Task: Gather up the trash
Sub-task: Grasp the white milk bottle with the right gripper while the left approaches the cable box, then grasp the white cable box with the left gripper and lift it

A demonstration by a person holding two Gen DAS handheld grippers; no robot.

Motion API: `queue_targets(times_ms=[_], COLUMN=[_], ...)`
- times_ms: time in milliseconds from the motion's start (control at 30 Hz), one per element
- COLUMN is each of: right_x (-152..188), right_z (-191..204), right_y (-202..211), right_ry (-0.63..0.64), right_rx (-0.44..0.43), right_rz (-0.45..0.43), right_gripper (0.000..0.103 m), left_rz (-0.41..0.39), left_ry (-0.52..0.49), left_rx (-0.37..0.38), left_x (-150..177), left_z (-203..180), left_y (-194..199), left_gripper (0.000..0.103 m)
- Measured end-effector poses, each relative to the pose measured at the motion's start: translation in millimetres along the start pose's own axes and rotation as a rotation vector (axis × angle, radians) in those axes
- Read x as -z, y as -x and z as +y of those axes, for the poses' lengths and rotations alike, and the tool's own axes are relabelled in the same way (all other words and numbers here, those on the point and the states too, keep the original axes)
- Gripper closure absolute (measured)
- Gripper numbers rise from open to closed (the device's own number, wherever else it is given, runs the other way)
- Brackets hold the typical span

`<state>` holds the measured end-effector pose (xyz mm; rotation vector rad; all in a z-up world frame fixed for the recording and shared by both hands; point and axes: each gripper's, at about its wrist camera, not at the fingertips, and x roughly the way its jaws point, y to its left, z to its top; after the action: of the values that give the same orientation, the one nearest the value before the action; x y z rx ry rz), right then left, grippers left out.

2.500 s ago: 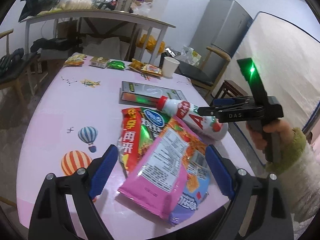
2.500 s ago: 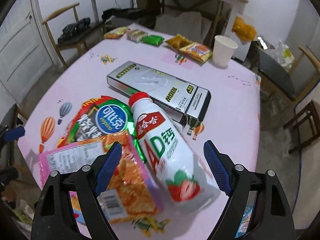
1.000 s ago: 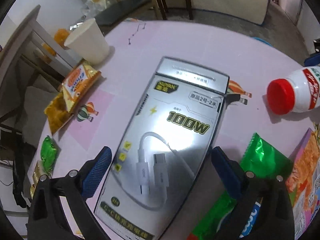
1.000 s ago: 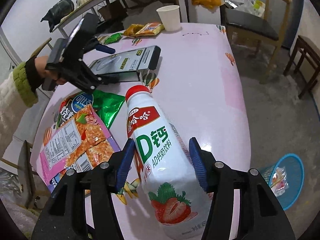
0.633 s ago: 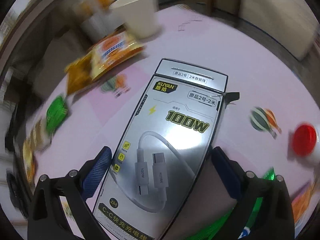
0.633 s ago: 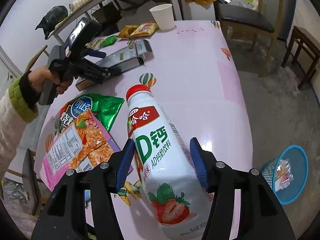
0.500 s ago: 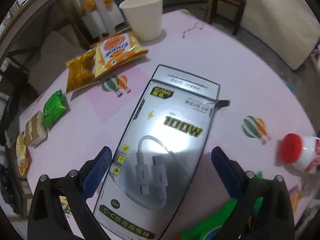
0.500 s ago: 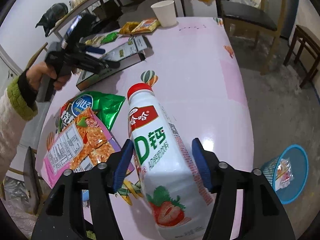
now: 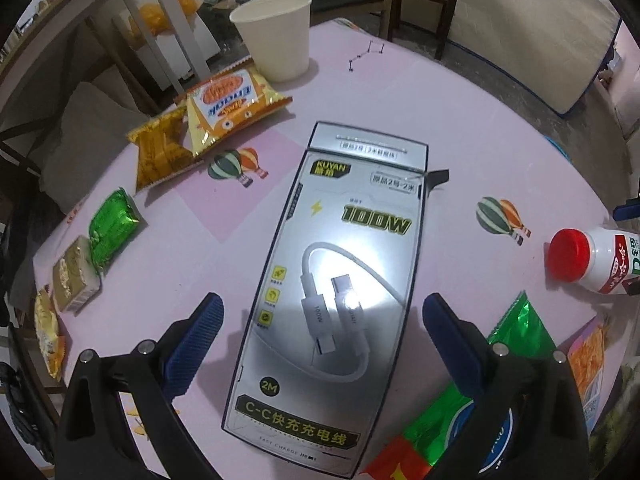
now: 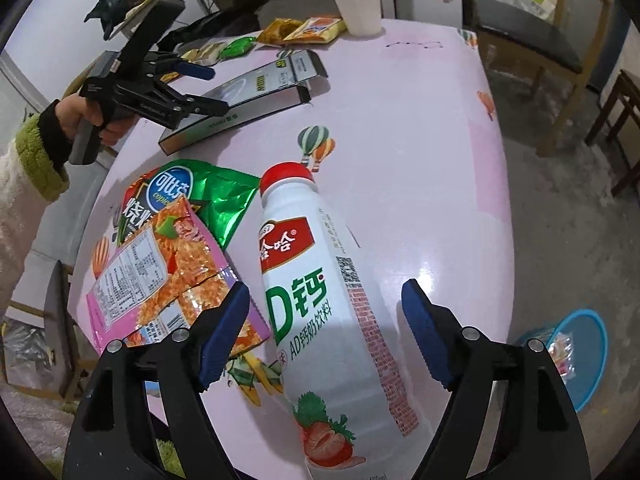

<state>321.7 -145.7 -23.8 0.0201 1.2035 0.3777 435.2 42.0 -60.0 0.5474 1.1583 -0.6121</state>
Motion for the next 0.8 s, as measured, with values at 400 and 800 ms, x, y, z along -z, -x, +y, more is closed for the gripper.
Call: queue_targets(times_ms=[400,800], right_x=[-7.3,-12.8], right_z=[3.3,4.8], right_y=[-7.5,-18.9], right_ry=[0.005,-0.005], right_rx=[-0.030,-0.072], right_rz=[0.025,0.042], right_gripper=[0.028,0.028], left_rz=[0.052,0.027], left_ry=[0.040,0.063], left_rx=[0.037,0.012], left_x=[-7.9,-16.3], left_z=[1.3,-3.7], left_y=[-21.8,-27.3], left_gripper=[0.005,0.005])
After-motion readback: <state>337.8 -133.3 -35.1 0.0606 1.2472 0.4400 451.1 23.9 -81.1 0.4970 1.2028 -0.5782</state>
